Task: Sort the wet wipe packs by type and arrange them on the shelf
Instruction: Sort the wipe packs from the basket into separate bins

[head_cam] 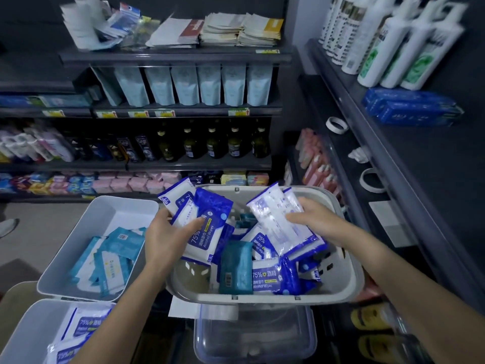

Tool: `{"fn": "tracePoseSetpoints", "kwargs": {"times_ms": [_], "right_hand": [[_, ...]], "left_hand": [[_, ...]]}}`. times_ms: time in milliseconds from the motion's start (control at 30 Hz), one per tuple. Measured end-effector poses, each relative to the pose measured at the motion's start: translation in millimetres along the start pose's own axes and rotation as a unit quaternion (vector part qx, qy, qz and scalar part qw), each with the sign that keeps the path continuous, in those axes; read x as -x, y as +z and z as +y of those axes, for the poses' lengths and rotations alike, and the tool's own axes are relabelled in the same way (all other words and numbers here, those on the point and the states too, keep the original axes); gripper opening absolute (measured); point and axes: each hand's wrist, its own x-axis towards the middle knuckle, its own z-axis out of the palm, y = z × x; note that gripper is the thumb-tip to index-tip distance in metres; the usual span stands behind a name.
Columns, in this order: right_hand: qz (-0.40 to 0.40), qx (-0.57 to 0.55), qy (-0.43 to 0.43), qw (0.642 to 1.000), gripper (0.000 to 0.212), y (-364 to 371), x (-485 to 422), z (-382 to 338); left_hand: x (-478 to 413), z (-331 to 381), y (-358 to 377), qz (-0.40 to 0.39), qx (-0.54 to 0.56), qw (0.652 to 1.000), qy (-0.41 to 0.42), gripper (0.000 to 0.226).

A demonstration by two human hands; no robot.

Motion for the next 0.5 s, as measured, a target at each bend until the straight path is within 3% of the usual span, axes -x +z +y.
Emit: {"fn": "tracePoseSetpoints", "kwargs": {"times_ms": [33,100,200,267,367,500], "right_hand": [[-0.03,-0.005,0.034,0.999,0.017,2,4,5],[-0.045,0.104,0.091,0.989,0.006,12,8,18],[0.001,0.275,0.13,0.953,0.011,32,13,23],[0.02,0.324,0.139,0.936,0.031,41,19,15],[-0.006,0.301,0.172,0.938,0.083,57,24,16],[0.06,0.257,0.178,0.948,0.096,74,23,24]], "left_hand": [[0,0,0,0.0,-0.004,1.0,0.002,0.043],[1,0,0,0.001,-0.014,1.0,0.007,0.046],[1,-3,0,-0.002,-0.017,1.0,0.007,0.047],[0,-5,0,-0.001,-0.024,1.0,0.008,0.046],[0,-5,1,0.001,-0.032,0.999,0.013,0.044],[1,-6,0,-0.001,-0.038,0.999,0.02,0.044]]}}
